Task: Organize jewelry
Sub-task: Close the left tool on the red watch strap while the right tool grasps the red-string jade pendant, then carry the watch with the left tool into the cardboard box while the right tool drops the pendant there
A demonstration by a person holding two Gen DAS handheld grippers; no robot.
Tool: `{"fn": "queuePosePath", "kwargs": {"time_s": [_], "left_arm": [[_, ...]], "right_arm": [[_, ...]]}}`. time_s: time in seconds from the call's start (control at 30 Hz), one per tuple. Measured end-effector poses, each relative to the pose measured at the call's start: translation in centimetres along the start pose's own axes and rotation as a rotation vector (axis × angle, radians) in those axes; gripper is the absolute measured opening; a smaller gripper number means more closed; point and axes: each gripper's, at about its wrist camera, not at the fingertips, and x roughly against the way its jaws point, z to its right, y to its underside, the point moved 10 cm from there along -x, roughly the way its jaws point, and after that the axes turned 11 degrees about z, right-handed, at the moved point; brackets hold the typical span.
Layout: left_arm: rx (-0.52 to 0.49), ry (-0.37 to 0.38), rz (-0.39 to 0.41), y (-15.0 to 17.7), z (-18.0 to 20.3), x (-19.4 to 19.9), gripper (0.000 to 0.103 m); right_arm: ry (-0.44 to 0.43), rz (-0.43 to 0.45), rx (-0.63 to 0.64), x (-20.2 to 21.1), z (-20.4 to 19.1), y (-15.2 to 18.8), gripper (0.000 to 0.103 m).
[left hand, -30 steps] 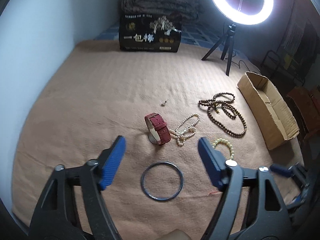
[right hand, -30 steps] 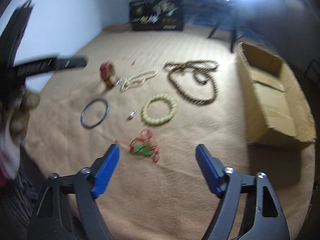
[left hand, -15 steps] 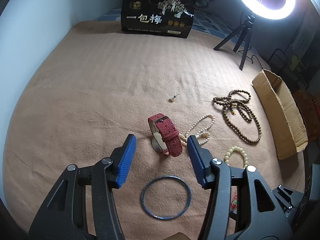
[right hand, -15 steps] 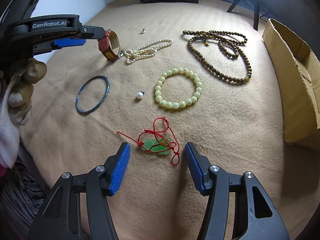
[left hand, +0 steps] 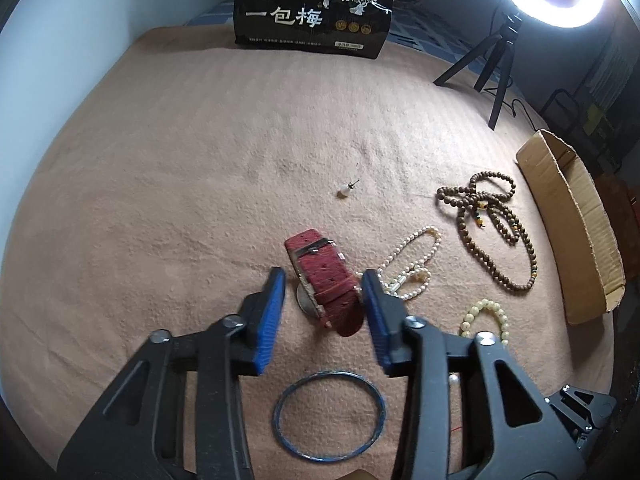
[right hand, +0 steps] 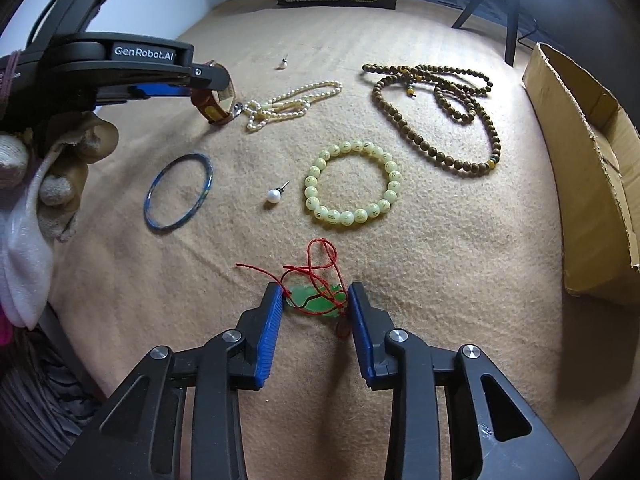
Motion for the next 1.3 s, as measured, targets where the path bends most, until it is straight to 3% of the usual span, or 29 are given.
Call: {"fn": "queuePosePath", "kwargs": {"time_s": [0.13, 0.73, 1.3], "left_arm": [[0.010, 0.014, -0.002, -0.1, 0.0, -0.1, 0.022], [0.026, 0.055, 0.078, -2.5, 1.2, 3.4, 0.019], [-0.069, 0.215, 0.131, -4.1, 12.1, 6.6, 0.019]], "right_arm": [[0.000, -0.009, 0.009, 0.3, 0.0, 0.0, 0.031], [-0.014, 0.090, -0.002, 4.2, 0.4, -2.7, 0.031], [0.131, 0.279, -0.164, 9.2, 10.6, -8.4, 0.031]]}}
